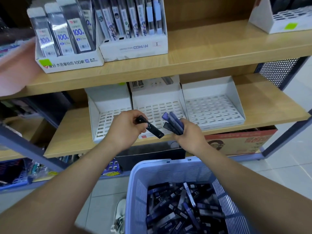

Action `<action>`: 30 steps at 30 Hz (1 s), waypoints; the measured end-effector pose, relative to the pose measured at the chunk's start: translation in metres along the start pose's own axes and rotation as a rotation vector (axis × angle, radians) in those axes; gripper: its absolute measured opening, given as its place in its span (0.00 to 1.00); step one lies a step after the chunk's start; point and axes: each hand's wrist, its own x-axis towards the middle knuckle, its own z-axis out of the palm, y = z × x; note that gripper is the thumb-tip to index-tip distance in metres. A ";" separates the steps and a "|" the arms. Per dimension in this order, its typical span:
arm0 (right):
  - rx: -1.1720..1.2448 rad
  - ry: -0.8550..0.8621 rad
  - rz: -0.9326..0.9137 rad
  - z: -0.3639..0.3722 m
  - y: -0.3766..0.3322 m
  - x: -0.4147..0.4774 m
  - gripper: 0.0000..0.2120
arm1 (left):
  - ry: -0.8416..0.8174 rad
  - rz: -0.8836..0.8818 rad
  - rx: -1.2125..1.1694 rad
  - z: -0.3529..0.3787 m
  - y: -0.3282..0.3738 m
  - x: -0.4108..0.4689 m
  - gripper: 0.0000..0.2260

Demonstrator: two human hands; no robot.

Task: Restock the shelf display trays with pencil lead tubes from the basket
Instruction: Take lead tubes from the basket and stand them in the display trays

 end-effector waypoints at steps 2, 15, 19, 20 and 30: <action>-0.085 -0.002 -0.029 0.006 0.005 0.002 0.13 | 0.000 0.024 0.010 0.002 0.000 0.004 0.10; 0.413 0.353 0.172 -0.027 0.053 0.001 0.06 | 0.009 0.193 -0.178 0.053 0.034 0.052 0.10; 0.202 0.290 0.142 -0.035 0.069 0.004 0.07 | 0.063 0.275 -0.091 0.078 0.052 0.083 0.06; 0.176 0.295 0.134 -0.036 0.070 0.003 0.07 | 0.089 0.311 -0.021 0.084 0.056 0.090 0.06; 0.225 0.315 0.106 -0.039 0.075 -0.008 0.05 | 0.138 0.443 0.437 0.113 0.067 0.128 0.08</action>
